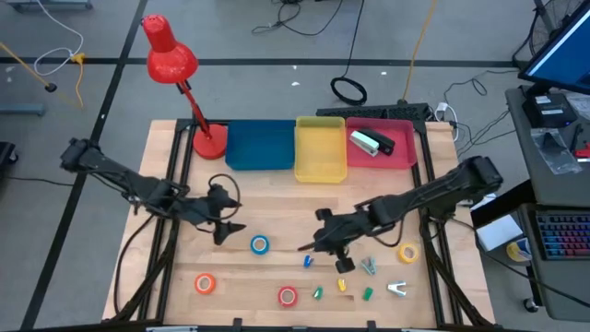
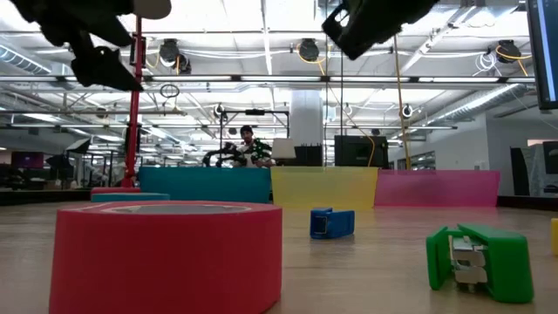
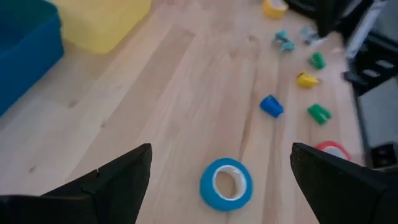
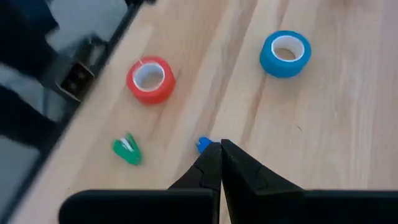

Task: Pick and place Stapler, Stapler remover, tape
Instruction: Put the blue stapler into the pink bin

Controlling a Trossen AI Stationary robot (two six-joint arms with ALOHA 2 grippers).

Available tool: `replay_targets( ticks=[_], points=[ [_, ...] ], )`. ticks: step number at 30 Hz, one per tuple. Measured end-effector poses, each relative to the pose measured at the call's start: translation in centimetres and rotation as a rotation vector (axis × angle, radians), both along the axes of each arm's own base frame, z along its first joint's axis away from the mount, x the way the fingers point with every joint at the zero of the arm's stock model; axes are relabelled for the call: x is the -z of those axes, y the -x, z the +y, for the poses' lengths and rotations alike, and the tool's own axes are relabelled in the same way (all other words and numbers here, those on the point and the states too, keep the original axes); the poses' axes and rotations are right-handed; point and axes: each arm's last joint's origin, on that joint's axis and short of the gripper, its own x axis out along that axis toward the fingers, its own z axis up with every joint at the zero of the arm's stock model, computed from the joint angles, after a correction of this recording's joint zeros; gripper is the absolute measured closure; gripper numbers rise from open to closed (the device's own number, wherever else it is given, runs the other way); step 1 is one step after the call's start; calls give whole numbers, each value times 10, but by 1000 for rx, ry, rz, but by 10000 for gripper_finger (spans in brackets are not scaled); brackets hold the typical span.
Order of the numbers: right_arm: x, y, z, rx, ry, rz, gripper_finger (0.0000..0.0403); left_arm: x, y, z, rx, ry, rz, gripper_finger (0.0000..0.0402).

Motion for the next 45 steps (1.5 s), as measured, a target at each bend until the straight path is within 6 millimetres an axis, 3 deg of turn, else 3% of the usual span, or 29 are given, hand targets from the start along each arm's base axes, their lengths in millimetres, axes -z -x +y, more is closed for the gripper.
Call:
replay_targets(
  ticks=[7,15,24,33,36,45],
  points=[
    [26,-15,5,-154,144,1,403,18,19,-2,25,21,-36,23],
    [49,-27,6,-154,157,25,383,31,26,-5,16,60,-25,23],
    [55,-30,7,-183,173,18,303,30,25,-6,13,72,-42,23],
    [52,-32,11,-326,175,-67,216,29,24,-6,-3,88,-53,23],
    [52,-33,11,-351,187,-78,202,29,24,-6,-3,88,-54,23],
    [80,-45,15,-382,236,-87,183,29,24,-6,-8,95,-53,23]
  ],
)
